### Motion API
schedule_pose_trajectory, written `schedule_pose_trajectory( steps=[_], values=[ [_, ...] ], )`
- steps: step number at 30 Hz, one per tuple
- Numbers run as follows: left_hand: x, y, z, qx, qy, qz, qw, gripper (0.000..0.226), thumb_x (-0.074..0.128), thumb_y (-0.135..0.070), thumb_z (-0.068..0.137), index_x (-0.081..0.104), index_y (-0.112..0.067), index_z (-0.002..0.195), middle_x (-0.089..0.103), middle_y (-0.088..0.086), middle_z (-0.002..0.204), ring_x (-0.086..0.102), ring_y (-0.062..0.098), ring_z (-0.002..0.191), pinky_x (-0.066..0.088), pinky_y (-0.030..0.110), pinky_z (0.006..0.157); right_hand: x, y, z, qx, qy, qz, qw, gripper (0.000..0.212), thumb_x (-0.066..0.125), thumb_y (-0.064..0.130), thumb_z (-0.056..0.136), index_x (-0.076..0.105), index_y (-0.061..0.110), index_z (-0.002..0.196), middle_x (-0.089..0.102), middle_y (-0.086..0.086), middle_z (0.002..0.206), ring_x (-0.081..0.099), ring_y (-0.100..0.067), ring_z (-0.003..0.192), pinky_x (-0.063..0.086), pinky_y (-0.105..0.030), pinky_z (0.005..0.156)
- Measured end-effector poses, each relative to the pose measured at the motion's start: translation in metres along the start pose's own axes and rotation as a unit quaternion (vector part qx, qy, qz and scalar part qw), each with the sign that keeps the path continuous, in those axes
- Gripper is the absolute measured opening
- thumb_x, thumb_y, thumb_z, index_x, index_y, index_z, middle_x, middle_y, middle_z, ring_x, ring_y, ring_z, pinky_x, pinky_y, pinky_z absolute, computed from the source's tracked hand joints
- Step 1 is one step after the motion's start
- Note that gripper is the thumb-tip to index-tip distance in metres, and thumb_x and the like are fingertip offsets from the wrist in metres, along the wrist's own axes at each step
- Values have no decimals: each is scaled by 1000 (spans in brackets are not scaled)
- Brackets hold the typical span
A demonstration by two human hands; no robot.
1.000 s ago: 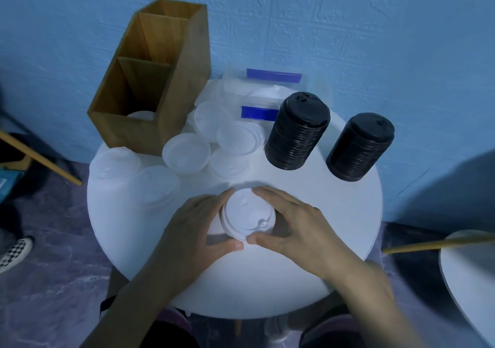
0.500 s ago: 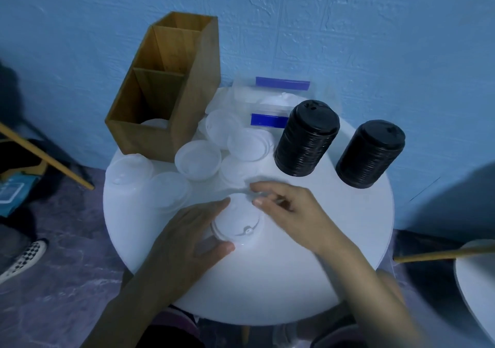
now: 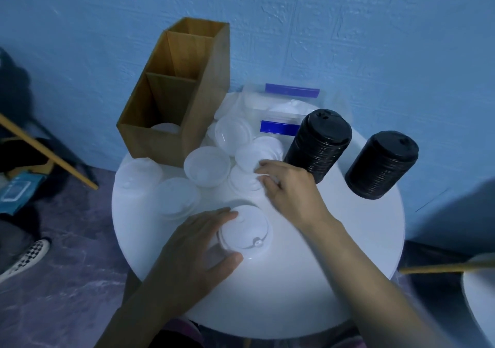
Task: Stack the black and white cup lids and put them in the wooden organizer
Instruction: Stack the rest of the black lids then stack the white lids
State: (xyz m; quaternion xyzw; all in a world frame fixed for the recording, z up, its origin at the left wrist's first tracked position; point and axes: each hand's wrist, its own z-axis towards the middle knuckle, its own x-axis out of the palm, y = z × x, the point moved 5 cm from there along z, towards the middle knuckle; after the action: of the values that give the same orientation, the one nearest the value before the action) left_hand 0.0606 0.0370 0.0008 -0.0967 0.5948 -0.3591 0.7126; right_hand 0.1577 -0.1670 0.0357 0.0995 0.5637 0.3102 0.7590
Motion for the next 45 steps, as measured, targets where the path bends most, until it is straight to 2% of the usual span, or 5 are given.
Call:
schedule_pose_trajectory(
  steps=[5, 13, 24, 38, 45],
  values=[
    [-3, -4, 1, 7, -3, -14, 1000, 62, 66, -61, 77, 45, -50, 135, 47, -37, 137, 43, -12, 127, 26, 11, 109, -32, 2, -27, 121, -48, 304, 944, 10, 59, 18, 102, 66, 12, 99, 68, -1, 79, 67, -17, 71, 54, -32, 63],
    [-1, -3, 2, -5, 4, -4, 1000, 62, 67, -64, 75, 49, -50, 133, 47, -39, 137, 41, -13, 128, 22, 9, 109, -36, -24, -87, 352, -27, 531, 770, 12, 51, 14, 104, 55, 8, 95, 63, -19, 73, 74, -25, 69, 59, -26, 60],
    [8, -7, 11, -26, 22, -25, 999, 73, 62, -72, 75, 46, -45, 141, 45, -44, 127, 34, -24, 121, 27, 12, 103, -45, -6, -83, 267, 76, 467, 840, 21, 62, 20, 99, 67, 22, 119, 41, -12, 61, 42, -18, 46, 38, -23, 45],
    [14, -29, 13, -38, -33, -16, 999, 79, 67, -77, 63, 60, -29, 125, 65, -18, 117, 41, -9, 100, 30, 8, 89, -20, 5, -83, 276, 76, 317, 904, 15, 65, 31, 97, 67, 17, 97, 58, -13, 96, 60, -19, 54, 55, -30, 52],
    [17, -22, 12, -46, -12, -4, 999, 91, 67, -80, 61, 55, -28, 134, 59, -21, 121, 47, -2, 105, 38, 22, 94, -24, 8, -91, 204, 65, 158, 964, 24, 66, 57, 89, 64, 42, 108, 56, 21, 108, 62, -10, 75, 53, -32, 79]
  ],
)
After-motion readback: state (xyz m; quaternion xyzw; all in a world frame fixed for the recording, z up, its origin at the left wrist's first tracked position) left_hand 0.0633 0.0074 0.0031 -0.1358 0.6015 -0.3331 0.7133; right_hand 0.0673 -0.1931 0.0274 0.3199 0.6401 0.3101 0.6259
